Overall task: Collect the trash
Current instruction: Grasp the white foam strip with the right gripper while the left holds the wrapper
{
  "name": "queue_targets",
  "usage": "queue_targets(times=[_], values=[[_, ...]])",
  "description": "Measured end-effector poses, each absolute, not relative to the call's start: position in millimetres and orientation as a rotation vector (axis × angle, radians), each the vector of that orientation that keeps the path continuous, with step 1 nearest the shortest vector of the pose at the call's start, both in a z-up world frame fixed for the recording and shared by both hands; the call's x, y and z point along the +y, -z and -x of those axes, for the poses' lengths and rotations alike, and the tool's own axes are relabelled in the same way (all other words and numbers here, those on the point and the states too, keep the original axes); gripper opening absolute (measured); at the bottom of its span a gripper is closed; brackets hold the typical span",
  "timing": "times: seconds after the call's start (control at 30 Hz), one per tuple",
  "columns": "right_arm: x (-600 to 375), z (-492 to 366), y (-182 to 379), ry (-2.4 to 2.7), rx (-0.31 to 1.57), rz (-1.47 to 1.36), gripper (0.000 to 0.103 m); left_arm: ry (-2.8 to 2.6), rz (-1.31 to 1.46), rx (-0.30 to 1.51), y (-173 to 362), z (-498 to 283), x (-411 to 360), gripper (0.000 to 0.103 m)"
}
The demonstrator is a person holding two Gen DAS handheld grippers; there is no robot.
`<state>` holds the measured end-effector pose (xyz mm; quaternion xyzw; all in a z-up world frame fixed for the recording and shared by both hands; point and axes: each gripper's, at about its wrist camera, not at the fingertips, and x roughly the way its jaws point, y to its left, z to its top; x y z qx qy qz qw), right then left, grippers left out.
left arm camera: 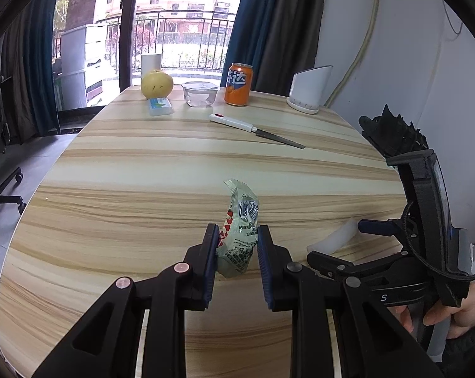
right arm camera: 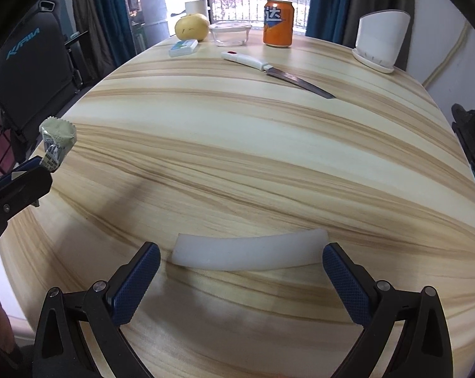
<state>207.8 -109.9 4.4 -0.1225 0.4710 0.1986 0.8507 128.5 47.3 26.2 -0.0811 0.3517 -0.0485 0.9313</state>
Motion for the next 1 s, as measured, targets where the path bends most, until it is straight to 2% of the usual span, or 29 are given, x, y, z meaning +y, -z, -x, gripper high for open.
queue_targets(times=[0.5, 0.63, 0.83, 0.9, 0.93, 1.0], values=[[-114, -214, 0, -0.37, 0.983, 0.247, 0.103, 0.108, 0.154, 0.725, -25, -121, 44, 0.019], [-117, -213, -2, -0.374, 0.975, 0.248, 0.094, 0.107, 0.159, 0.729, -24, -123, 45, 0.019], [-119, -211, -3, -0.383, 0.968, 0.24, 0.089, 0.11, 0.159, 0.733, -23, -124, 44, 0.019], [-121, -209, -6, -0.374, 0.952, 0.243, 0.075, 0.112, 0.158, 0.735, -22, -124, 44, 0.019], [-121, -208, -7, -0.373, 0.951, 0.236, 0.059, 0.111, 0.157, 0.736, -21, -124, 44, 0.019], [-122, -209, -8, -0.383, 0.959, 0.226, 0.056, 0.11, 0.156, 0.737, -21, -124, 44, 0.019]])
